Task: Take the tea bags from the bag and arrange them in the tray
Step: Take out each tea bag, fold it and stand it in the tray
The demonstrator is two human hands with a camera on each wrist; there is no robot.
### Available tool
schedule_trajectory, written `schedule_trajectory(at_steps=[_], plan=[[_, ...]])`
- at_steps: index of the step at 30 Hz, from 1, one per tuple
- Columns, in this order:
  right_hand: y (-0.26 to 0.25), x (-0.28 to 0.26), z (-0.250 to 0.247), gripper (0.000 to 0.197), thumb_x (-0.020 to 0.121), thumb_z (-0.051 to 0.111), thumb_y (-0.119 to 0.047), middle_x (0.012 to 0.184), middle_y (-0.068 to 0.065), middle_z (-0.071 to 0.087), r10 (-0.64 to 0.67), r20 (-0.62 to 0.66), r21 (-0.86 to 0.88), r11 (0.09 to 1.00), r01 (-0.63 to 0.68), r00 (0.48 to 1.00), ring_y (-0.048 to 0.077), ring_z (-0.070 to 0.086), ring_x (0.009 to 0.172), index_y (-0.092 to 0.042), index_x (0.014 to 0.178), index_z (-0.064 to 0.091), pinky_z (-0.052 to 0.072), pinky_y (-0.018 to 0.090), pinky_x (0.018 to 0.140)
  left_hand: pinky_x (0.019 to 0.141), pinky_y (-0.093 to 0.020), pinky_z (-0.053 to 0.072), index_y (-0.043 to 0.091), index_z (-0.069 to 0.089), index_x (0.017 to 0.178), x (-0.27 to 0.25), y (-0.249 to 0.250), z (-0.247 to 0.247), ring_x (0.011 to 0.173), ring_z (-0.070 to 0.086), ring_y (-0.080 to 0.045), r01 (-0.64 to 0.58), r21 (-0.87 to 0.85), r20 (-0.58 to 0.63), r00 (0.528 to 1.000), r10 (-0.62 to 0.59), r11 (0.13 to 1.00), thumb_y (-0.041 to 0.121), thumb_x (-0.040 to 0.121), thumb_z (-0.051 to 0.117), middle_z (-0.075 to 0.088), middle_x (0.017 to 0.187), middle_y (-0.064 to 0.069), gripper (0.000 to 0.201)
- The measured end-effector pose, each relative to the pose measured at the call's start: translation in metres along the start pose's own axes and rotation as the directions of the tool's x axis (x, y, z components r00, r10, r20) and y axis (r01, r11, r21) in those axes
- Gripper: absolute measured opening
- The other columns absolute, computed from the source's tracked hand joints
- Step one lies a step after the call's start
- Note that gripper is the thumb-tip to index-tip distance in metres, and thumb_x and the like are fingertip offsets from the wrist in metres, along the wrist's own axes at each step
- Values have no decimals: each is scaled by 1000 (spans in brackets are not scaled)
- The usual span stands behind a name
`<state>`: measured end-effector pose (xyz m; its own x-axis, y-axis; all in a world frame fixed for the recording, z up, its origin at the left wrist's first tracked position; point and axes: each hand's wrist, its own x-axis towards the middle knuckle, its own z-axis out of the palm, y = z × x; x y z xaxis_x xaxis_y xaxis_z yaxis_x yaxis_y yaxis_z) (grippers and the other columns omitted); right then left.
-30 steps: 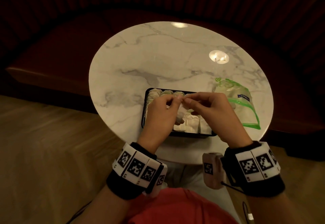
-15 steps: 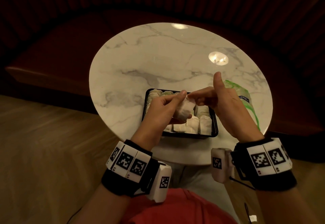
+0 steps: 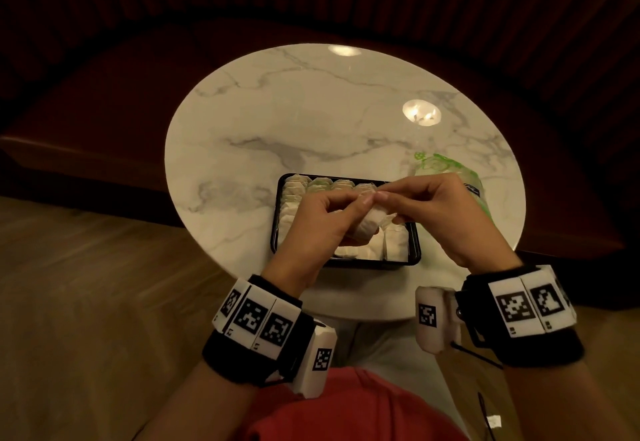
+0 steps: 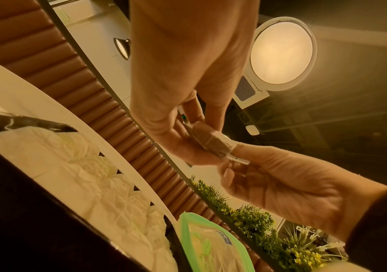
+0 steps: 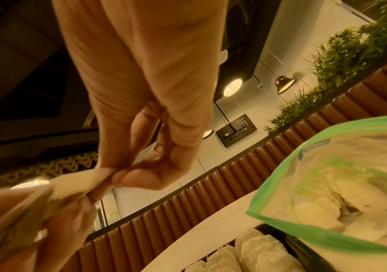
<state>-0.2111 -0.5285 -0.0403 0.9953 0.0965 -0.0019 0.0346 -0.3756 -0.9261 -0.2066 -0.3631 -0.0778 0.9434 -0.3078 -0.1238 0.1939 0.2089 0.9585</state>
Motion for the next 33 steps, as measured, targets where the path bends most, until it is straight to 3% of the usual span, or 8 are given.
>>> schedule_trajectory(at_steps=[2, 6, 10, 15, 18, 22, 29, 33], plan=[[3, -1, -2, 10, 86, 70, -15, 77, -7, 75, -15, -19, -32, 999, 15, 1000, 6, 69, 74, -20, 92, 76, 53, 18, 64, 65, -24, 56, 4, 71, 109, 0, -2, 0, 69, 66, -9, 18, 2, 26, 1000, -18, 1000, 16, 96, 60, 68, 72, 7, 21], [13, 0, -9, 10, 87, 70, -17, 81, 2, 75, -6, -86, -99, 995, -3, 996, 23, 70, 81, -19, 94, 77, 56, 34, 77, 76, -30, 59, 7, 71, 105, 3, -6, -6, 83, 70, -16, 60, 74, 9, 998, -61, 995, 13, 90, 67, 74, 90, -6, 17], [28, -1, -19, 12, 91, 65, -16, 85, 0, 74, -19, -65, -140, 990, 10, 998, 13, 68, 82, -27, 92, 72, 53, 28, 81, 78, -30, 58, 11, 72, 100, 10, -8, -27, 89, 67, -13, 50, 204, -185, 983, -12, 978, 12, 88, 69, 72, 93, -2, 12], [50, 2, -18, 9, 98, 54, -12, 77, -7, 63, 2, 106, -295, 955, 29, 994, 0, 59, 68, -6, 101, 61, 46, 10, 65, 86, -24, 48, 12, 68, 114, 14, -15, -65, 96, 61, -14, 47, 543, -326, 932, 159, 839, 14, 90, 67, 67, 105, 0, 23], [60, 6, -20, 8, 99, 52, -15, 73, -3, 61, 40, 183, -364, 931, 30, 982, 7, 60, 66, -8, 99, 56, 47, 14, 64, 93, -34, 48, 12, 60, 126, 13, -24, -80, 105, 59, -21, 141, 648, -344, 931, 123, 748, 18, 92, 65, 63, 117, -7, 35], [65, 15, -16, 9, 100, 51, -19, 67, -6, 57, 117, 267, -445, 896, 15, 957, 5, 57, 59, -11, 98, 54, 48, 19, 63, 97, -41, 49, 13, 55, 134, 11, -34, -87, 102, 62, -24, 201, 662, -327, 944, 38, 722, 20, 94, 63, 59, 128, -10, 41], [76, 28, 4, 3, 98, 55, -17, 70, -1, 56, 154, 283, -563, 826, 34, 947, 9, 49, 63, -17, 96, 58, 40, 26, 64, 82, -25, 43, 17, 56, 133, 10, -34, -89, 84, 57, -10, 198, 658, -322, 946, 35, 726, 0, 94, 52, 56, 128, -9, 42], [80, 33, 13, 10, 93, 63, -15, 87, -1, 64, 148, 204, -605, 797, 5, 968, 14, 56, 80, -11, 99, 70, 37, 16, 69, 92, -32, 48, 17, 58, 132, 11, -37, -91, 107, 59, -25, 200, 654, -324, 946, 31, 729, -5, 92, 50, 56, 128, -10, 46]])
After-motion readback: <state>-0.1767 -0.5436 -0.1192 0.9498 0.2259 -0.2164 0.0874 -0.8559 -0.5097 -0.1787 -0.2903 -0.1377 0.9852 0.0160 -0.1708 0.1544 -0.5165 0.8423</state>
